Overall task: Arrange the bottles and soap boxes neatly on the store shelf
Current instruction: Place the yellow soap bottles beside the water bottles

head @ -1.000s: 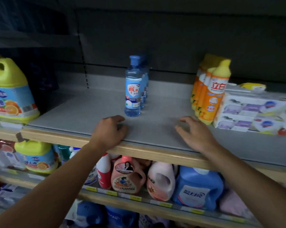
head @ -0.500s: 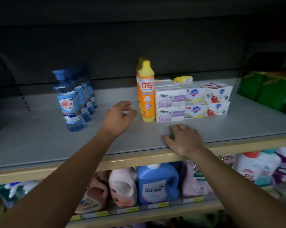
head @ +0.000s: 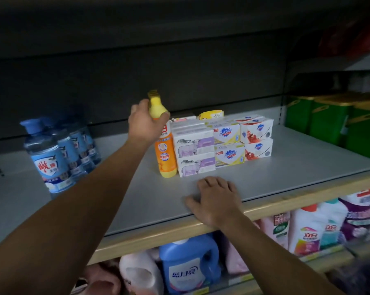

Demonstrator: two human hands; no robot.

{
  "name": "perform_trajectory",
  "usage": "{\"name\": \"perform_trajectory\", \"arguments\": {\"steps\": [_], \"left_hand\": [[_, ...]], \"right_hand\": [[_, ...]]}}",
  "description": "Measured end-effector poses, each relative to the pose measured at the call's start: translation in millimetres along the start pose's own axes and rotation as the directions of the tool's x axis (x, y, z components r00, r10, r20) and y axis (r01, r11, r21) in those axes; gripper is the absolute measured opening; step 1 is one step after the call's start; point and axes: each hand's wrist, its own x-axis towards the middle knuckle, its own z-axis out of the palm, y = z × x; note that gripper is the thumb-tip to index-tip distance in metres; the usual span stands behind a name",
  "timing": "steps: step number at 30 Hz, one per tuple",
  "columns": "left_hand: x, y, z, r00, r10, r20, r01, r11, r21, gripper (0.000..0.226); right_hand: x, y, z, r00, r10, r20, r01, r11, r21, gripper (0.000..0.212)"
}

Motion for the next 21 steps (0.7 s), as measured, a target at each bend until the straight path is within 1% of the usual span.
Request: {"name": "perform_trajectory", "arguments": {"steps": [2, 4, 7, 11, 14, 15, 16, 17, 18, 19, 20, 21], "left_hand": [[2, -3, 7, 1.000, -0.006, 0.013, 0.006, 0.998, 0.057, 0.055], [-2, -5, 11, 1.000, -0.018, 0.008, 0.017, 0.998, 0.063, 0.052], [-17, -7, 8, 1.000, -0.017, -0.012, 0.017, 0.999, -0.036, 0.054], [-46, -5, -12, 1.000, 0.012, 0.018, -0.008, 0.976, -0.217, 0.046], [-61, -1, -39, 1.000, 0.013, 0.018, -0.008, 0.967, -0.255, 0.041], [-65, 0, -51, 0.999, 0.010, 0.036, 0.000, 0.964, -0.266, 0.039], [-68, 2, -63, 0.998, 0.010, 0.064, 0.008, 0.961, -0.275, 0.039], [-69, 5, -72, 0.995, 0.006, 0.099, 0.022, 0.960, -0.280, 0.040], [-72, 7, -82, 0.991, -0.006, 0.134, 0.044, 0.958, -0.282, 0.040], [-75, 10, -91, 0.985, -0.025, 0.170, 0.074, 0.955, -0.286, 0.040], [-77, 12, -97, 0.979, -0.050, 0.199, 0.108, 0.951, -0.291, 0.039], [-79, 15, -102, 0.973, -0.078, 0.218, 0.141, 0.946, -0.291, 0.039]], "right_hand": [[0, -1, 0, 1.000, 0.002, 0.000, -0.002, 1.000, 0.000, 0.065], [1, -1, -1, 1.000, 0.004, 0.001, -0.004, 1.000, 0.001, 0.064], [1, 0, -1, 1.000, 0.002, 0.002, -0.002, 1.000, -0.003, 0.063], [2, -1, -1, 0.999, 0.032, -0.002, -0.032, 0.999, 0.022, 0.060], [1, 1, -5, 0.999, 0.044, 0.002, -0.044, 0.998, 0.037, 0.060], [0, 0, -8, 0.999, 0.049, 0.001, -0.049, 0.996, 0.075, 0.058], [0, 0, -12, 0.998, 0.061, -0.007, -0.059, 0.982, 0.180, 0.055], [-1, 0, -18, 0.997, 0.072, -0.008, -0.064, 0.932, 0.357, 0.050], [-3, -5, -25, 0.999, 0.055, -0.003, -0.043, 0.825, 0.563, 0.043], [-6, -13, -32, 1.000, 0.006, -0.002, -0.003, 0.682, 0.731, 0.034], [-8, -22, -39, 0.998, -0.068, -0.008, 0.044, 0.550, 0.834, 0.027], [-11, -34, -45, 0.988, -0.154, 0.000, 0.072, 0.459, 0.886, 0.025]]}}
